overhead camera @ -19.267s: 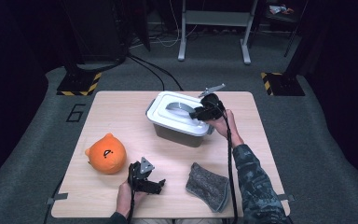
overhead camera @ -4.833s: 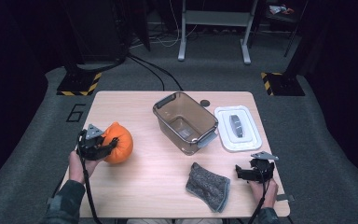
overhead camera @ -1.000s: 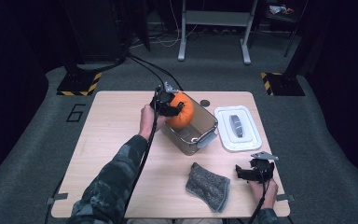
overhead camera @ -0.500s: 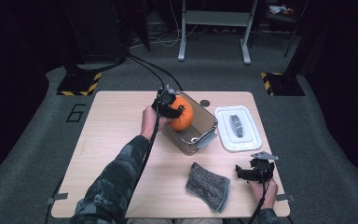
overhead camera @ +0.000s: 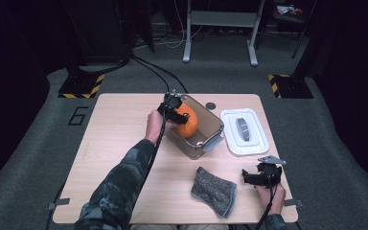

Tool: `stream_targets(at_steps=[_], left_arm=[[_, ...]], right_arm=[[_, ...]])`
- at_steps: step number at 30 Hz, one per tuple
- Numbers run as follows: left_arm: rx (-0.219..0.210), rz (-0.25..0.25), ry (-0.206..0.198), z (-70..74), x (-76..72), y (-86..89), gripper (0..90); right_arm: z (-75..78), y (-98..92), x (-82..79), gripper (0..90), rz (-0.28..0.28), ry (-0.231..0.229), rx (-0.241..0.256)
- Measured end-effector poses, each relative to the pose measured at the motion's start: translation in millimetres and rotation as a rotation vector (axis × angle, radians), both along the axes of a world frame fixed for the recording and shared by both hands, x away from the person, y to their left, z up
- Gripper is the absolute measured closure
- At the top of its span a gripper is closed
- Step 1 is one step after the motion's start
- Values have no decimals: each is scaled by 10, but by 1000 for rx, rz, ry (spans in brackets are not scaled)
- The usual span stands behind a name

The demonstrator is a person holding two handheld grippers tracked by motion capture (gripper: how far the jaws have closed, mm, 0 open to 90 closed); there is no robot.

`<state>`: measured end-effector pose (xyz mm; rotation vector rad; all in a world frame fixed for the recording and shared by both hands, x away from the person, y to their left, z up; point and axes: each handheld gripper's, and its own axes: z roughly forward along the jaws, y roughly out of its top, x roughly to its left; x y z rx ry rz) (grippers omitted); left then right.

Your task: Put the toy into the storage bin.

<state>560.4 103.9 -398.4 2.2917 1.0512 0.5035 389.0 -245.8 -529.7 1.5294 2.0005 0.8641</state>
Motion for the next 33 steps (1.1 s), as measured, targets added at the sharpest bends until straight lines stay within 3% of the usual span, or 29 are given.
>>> stream_targets(at_steps=[2, 6, 12, 18, 25, 33], left_arm=[[4, -2, -5, -12, 0, -35, 307], [52, -21, -9, 27, -6, -85, 257], [22, -20, 1, 120, -25, -14, 178], [-30, -16, -20, 246, -108, 90, 142], [-63, -17, -45, 372, -289, 292, 104], [-87, -7, -73, 396, -509, 573, 92]], right_arm=[[0, 0, 0, 23, 0, 0, 0], [0, 0, 0, 23, 0, 0, 0], [0, 0, 0, 23, 0, 0, 0], [0, 0, 0, 24, 0, 0, 0], [0, -1, 0, 24, 1, 0, 0], [0, 0, 0, 23, 0, 0, 0]])
